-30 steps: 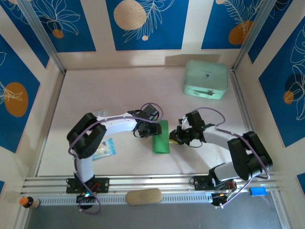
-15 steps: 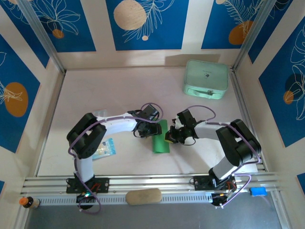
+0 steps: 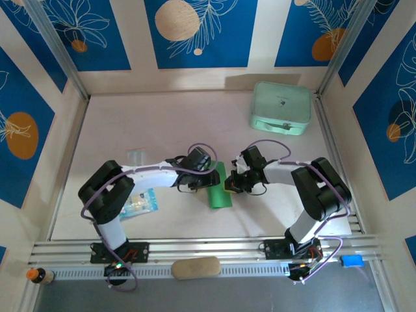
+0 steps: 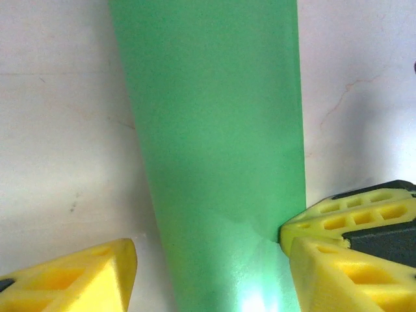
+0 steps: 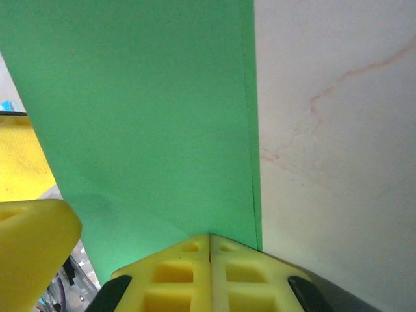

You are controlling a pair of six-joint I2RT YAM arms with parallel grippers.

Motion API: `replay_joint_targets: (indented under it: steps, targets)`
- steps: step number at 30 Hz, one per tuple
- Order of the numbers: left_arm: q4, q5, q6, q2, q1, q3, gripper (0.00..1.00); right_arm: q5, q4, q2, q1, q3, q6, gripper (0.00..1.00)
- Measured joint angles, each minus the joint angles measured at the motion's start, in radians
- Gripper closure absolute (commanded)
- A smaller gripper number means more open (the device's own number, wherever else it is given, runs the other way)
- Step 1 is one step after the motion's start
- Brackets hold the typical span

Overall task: Fold a paper plane with a square sheet of paper (pick it up from the middle)
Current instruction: Hold the square sheet of paper at the center of the table.

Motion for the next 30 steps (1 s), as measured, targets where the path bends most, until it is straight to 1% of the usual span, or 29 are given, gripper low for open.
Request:
replay_joint_targets:
  steps: [5, 9, 12, 16, 18, 21, 26, 30]
  targets:
    - [0.073, 0.045, -0.023, 0.000, 0.002, -0.036, 0.46, -0.014, 0.000, 0.004, -0.011, 0.000, -0.003, 0.96]
    - [0.103, 0.059, -0.035, 0.002, 0.002, -0.037, 0.51, -0.017, 0.001, 0.004, -0.018, -0.001, -0.002, 0.95]
    - [0.107, 0.060, -0.037, 0.013, 0.002, -0.037, 0.55, -0.031, 0.011, 0.004, -0.027, -0.007, 0.006, 0.95]
    - [0.081, 0.053, -0.035, 0.035, 0.002, -0.031, 0.56, -0.063, 0.049, -0.009, -0.052, -0.039, 0.041, 0.91]
    - [0.061, 0.051, -0.031, 0.039, 0.002, -0.015, 0.57, -0.069, 0.049, -0.048, -0.072, -0.056, 0.060, 0.91]
    - [0.041, 0.045, -0.028, 0.044, 0.002, -0.004, 0.57, -0.069, 0.045, -0.155, -0.126, -0.073, 0.085, 0.90]
    - [0.018, 0.044, -0.021, 0.050, 0.002, 0.012, 0.57, -0.056, 0.029, -0.351, -0.254, -0.105, 0.114, 0.89]
    - [-0.002, 0.044, -0.005, 0.057, 0.002, 0.024, 0.57, -0.041, -0.004, -0.428, -0.304, -0.142, 0.124, 0.88]
